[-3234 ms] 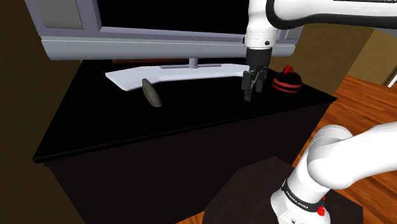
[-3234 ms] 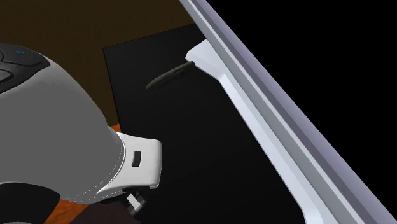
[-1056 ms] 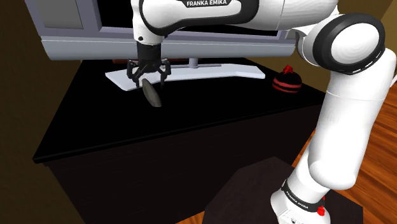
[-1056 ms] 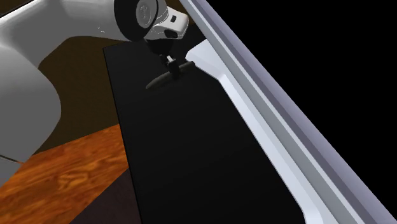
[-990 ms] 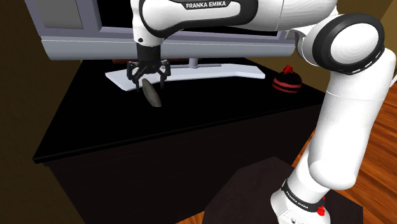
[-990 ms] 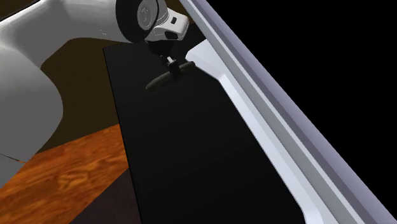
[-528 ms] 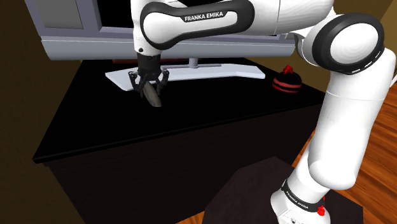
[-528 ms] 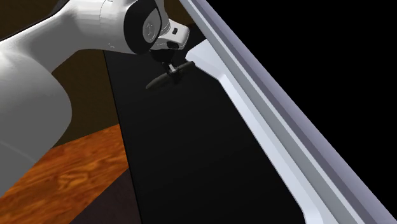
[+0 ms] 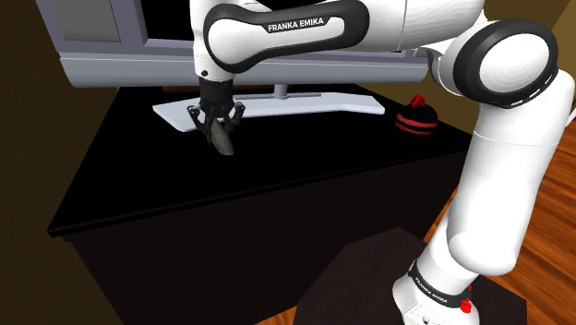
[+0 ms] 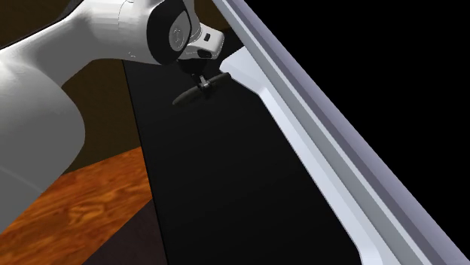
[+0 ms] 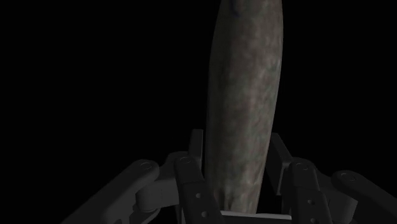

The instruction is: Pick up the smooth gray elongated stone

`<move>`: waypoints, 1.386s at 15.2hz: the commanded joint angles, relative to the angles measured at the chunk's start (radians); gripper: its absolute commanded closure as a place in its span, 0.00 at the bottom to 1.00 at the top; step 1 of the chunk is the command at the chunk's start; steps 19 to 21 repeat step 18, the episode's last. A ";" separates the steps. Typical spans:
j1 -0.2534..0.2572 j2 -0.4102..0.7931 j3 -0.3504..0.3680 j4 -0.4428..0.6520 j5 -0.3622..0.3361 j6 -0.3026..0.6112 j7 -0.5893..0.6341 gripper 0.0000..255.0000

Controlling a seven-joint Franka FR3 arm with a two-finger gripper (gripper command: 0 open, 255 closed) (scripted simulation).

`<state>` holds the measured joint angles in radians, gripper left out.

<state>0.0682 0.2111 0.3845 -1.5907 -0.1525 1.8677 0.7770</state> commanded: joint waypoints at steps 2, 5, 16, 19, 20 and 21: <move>0.000 0.000 0.000 0.011 0.001 -0.012 -0.002 1.00; 0.002 0.001 0.001 0.054 0.001 -0.053 -0.005 1.00; 0.018 0.029 0.005 0.240 -0.007 -0.213 -0.012 1.00; 0.018 0.030 0.005 0.243 -0.007 -0.215 -0.012 1.00; 0.018 0.030 0.005 0.243 -0.007 -0.215 -0.012 1.00; 0.018 0.030 0.005 0.243 -0.007 -0.215 -0.012 1.00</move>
